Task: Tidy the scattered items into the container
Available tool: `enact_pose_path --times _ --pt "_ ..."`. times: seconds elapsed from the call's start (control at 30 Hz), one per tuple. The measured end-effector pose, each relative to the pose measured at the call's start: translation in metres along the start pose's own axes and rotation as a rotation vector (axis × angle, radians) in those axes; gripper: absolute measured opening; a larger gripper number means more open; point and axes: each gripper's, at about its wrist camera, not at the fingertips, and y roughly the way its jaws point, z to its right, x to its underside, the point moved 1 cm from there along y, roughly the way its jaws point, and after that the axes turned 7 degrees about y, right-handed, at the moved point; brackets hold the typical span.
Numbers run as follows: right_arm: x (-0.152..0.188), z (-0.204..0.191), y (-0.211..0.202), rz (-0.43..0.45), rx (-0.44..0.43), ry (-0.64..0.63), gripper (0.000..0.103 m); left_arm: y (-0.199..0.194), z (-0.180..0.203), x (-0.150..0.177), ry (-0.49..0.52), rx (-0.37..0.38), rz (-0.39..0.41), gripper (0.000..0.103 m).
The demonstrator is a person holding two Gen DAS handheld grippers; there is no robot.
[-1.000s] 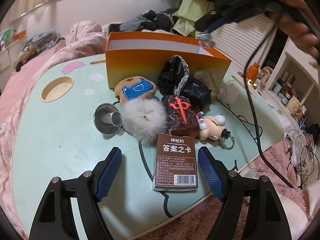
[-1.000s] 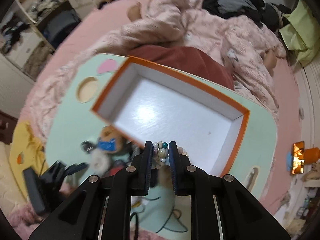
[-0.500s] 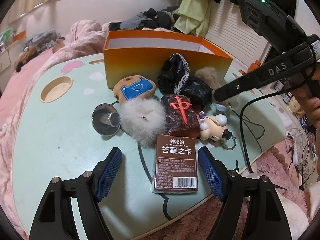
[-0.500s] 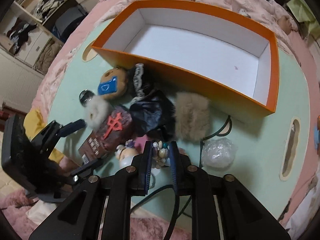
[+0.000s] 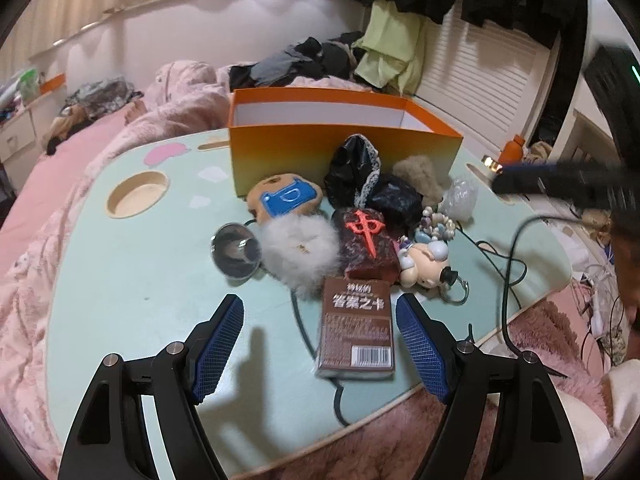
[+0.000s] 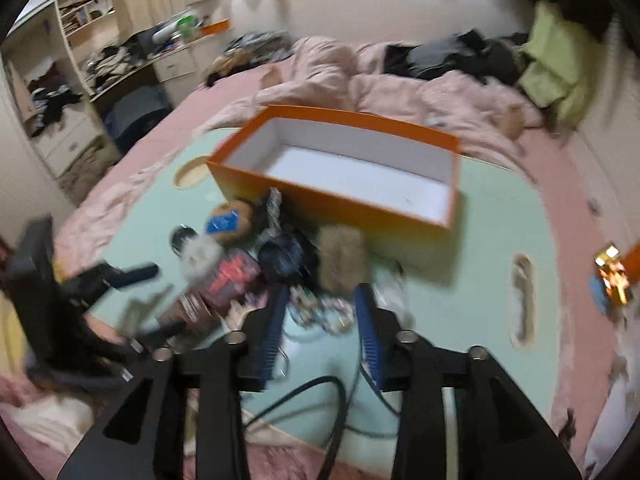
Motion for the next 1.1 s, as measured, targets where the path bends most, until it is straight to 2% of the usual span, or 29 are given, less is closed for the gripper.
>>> enact_pose_path --times 0.1,0.17,0.27,0.4,0.43,0.47,0.5,0.57,0.63,0.7,0.73,0.77,0.8,1.1 --pt "0.03 0.009 0.001 0.024 0.001 0.078 0.045 -0.007 0.005 0.004 0.015 -0.002 -0.001 0.079" --pt "0.051 0.01 0.004 0.042 0.06 0.096 0.045 -0.005 0.008 0.008 0.027 -0.009 -0.019 0.08" --pt "0.069 0.003 0.007 0.071 0.173 0.017 0.045 0.001 0.002 0.015 -0.003 -0.024 -0.045 0.082" --pt "0.076 -0.003 0.024 0.062 0.201 -0.014 0.047 0.005 -0.014 0.019 -0.095 0.005 -0.054 0.086" --pt "0.079 -0.004 0.029 0.053 0.204 -0.012 0.049 0.008 -0.017 0.02 -0.105 0.006 -0.062 0.092" --pt "0.082 -0.005 0.032 0.072 0.208 -0.014 0.059 0.01 -0.018 0.02 -0.108 0.001 -0.066 0.097" --pt "0.084 -0.008 0.034 0.104 0.232 -0.032 0.075 0.011 -0.019 0.021 -0.105 -0.008 -0.071 0.1" --pt "0.086 -0.013 0.035 0.149 0.271 -0.073 0.085 0.014 -0.017 0.02 -0.092 -0.006 -0.081 0.103" --pt "0.086 -0.012 0.034 0.153 0.262 -0.082 0.085 0.018 -0.014 0.019 -0.063 -0.023 -0.095 0.103" --pt "0.086 -0.004 0.036 0.148 0.213 -0.041 0.087 0.026 -0.002 0.02 0.027 -0.115 -0.125 0.103" --pt "0.086 0.003 0.037 0.14 0.176 -0.007 0.089 0.025 0.0 0.019 0.042 -0.114 -0.115 0.103" --pt "0.085 0.01 0.038 0.132 0.152 0.021 0.097 0.024 0.0 0.018 0.042 -0.104 -0.118 0.103" --pt "0.085 0.013 0.041 0.135 0.168 0.02 0.103 0.023 -0.001 0.017 0.04 -0.103 -0.121 0.103" --pt "0.09 0.013 0.042 0.166 0.151 0.01 0.103 0.019 -0.005 0.016 0.041 -0.098 -0.121 0.103"
